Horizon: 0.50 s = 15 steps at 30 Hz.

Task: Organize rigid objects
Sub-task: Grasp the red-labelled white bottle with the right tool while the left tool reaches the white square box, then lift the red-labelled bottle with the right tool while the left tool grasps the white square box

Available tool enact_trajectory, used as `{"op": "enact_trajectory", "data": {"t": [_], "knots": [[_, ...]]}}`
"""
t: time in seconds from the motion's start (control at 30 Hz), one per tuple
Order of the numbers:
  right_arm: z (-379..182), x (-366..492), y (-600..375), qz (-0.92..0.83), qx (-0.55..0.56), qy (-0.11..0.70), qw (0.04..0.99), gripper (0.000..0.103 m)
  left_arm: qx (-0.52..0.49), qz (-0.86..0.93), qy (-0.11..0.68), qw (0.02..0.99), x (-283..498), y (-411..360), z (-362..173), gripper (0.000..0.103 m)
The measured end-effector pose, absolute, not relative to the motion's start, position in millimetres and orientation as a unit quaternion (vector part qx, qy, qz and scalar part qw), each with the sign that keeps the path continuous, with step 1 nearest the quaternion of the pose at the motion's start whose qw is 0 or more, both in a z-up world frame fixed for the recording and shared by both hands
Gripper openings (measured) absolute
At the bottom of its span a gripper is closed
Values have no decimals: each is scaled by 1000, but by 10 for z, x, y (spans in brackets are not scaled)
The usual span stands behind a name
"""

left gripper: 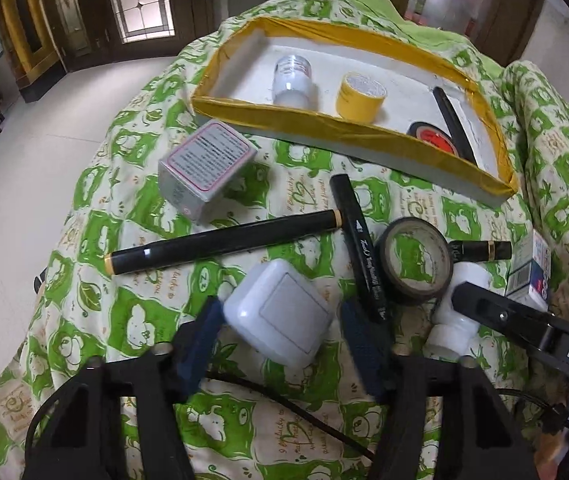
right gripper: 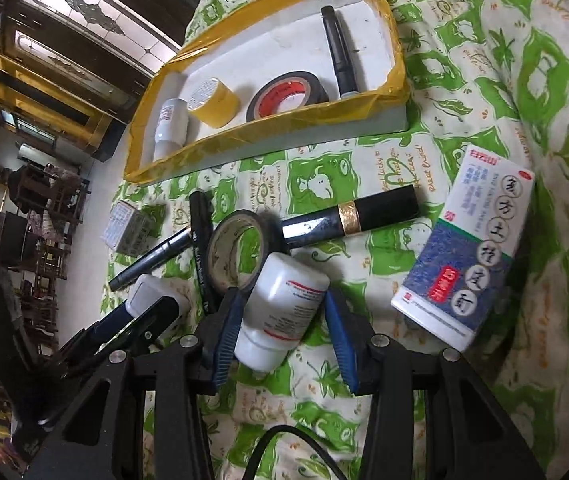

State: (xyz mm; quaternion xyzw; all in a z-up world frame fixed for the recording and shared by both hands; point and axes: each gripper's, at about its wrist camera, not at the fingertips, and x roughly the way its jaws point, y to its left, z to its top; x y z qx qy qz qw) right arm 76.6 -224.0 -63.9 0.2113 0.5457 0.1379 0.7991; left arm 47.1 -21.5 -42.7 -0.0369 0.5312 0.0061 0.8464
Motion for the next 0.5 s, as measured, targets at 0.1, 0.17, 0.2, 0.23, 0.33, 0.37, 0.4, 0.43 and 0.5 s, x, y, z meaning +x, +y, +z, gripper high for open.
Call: {"op": "enact_trajectory", "data": {"t": [0.1,0.17,0.2,0.23,0.33,0.37,0.4,0.43,0.5], "knots": [[-617,773,-2178,136,191,540,808,41,-43,6,526,850,469,-203,-414,52],[-581,757,-2140,136,169,534,817,41,-54,3,517,854,450,-167,-382,47],[-557,745,-2111,136,156,531,822,41,-58,2,514,856,449,-159,-371,46],[-538,732,-2090,135,144,527,826,40,-60,1,514,856,441,-149,-366,45],[-430,668,-1966,132,85,505,849,38,-61,-4,512,857,437,-151,-355,43],[-399,645,-1948,132,69,498,855,37,-61,-5,513,856,441,-154,-357,43],[-367,621,-1891,132,47,490,860,37,-61,-5,516,854,448,-153,-368,43],[-369,616,-1859,135,36,489,861,37,-61,-4,517,854,454,-152,-375,43],[-408,616,-1815,136,27,494,858,37,-64,-3,518,853,454,-144,-375,44]]}}
